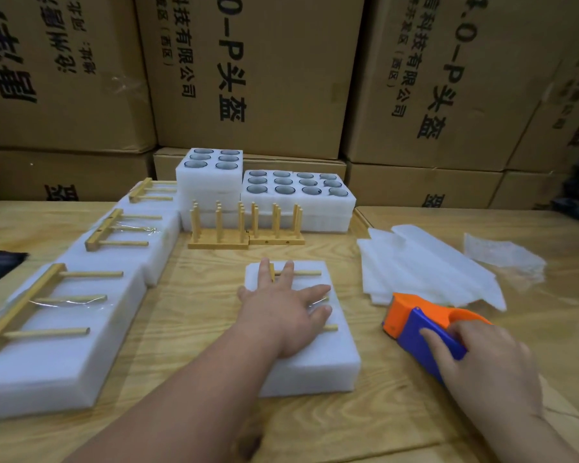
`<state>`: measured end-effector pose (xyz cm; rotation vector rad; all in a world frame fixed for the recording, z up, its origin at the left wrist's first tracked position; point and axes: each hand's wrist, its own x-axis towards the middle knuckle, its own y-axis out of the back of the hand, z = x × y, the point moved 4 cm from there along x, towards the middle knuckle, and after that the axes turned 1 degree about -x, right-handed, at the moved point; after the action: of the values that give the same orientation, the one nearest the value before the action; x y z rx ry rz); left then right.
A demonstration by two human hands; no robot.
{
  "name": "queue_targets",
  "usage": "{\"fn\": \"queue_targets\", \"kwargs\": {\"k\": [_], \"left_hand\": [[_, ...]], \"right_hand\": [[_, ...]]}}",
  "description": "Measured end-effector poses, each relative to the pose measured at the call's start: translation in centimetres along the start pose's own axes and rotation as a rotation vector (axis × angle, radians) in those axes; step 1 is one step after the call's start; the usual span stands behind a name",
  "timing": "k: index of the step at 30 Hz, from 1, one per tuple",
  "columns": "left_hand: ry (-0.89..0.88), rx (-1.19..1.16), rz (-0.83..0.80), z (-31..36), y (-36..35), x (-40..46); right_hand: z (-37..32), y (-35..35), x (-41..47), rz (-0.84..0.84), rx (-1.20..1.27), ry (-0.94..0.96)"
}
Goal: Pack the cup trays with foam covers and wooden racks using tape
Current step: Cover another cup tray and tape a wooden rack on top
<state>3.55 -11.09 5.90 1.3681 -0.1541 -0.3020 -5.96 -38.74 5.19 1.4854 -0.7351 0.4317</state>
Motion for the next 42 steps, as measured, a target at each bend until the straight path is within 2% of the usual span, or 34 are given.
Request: {"fn": "queue_targets", "kwargs": {"k": [2, 4, 7, 10, 12, 16, 21, 24, 28, 31, 33, 35, 37, 39, 42], "left_hand": [[0.000, -0.003, 0.004, 0.0, 0.0, 0.1], [0.002, 0.000, 0.005, 0.0, 0.0, 0.1], [0.010, 0.019, 0.024, 0.0, -0.1, 0.1], [0.014, 0.024, 0.048, 0.0, 0.0, 0.1], [0.015, 0.023, 0.050, 0.1, 0.0, 0.0], [0.024, 0.023, 0.044, 0.1, 0.1, -0.1], [0.024, 0.024, 0.047, 0.2, 0.1, 0.1], [0.024, 0.017, 0.042, 0.1, 0.0, 0.2], [0.045, -0.059, 0.143, -0.2, 0.2, 0.2], [0.115, -0.313, 0.248, -0.8, 0.8, 0.0], [0.220, -0.561, 0.311, -2.2, 1.6, -0.4], [0.340, -0.805, 0.321, -4.1, 1.9, -1.0], [0.442, -1.114, 0.217, -5.6, 0.7, -1.6], [0.456, -1.415, 0.060, -5.8, -1.2, -2.0], [0.441, -1.521, -0.017, -6.1, -2.3, -2.1]], "right_hand": [[-1.3, 0.8, 0.2, 0.111, 0.168, -0.004], [-4.0, 1.4, 0.7, 0.139, 0.436, 0.076], [-8.3, 0.2, 1.9, -0.073, 0.915, 0.071], [-11.1, -3.8, 1.9, -0.335, 1.393, -0.167], [-11.5, -6.2, 1.1, -0.378, 1.540, -0.315], [-11.6, -7.6, 0.1, -0.424, 1.519, -0.315], [-12.5, -7.5, -0.4, -0.618, 1.517, -0.265], [-13.3, -7.6, -0.5, -0.789, 1.602, -0.314], [-13.9, -6.6, -0.4, -0.874, 1.658, -0.317], [-13.3, -6.7, -0.5, -0.803, 1.569, -0.275], [-12.7, -7.3, -0.4, -0.742, 1.501, -0.248], [-12.5, -7.8, -0.4, -0.757, 1.493, -0.231], [-12.5, -7.8, -0.4, -0.783, 1.486, -0.239], [-12.6, -7.9, -0.4, -0.783, 1.506, -0.253], [-12.7, -8.3, -0.5, -0.780, 1.528, -0.268]]}}
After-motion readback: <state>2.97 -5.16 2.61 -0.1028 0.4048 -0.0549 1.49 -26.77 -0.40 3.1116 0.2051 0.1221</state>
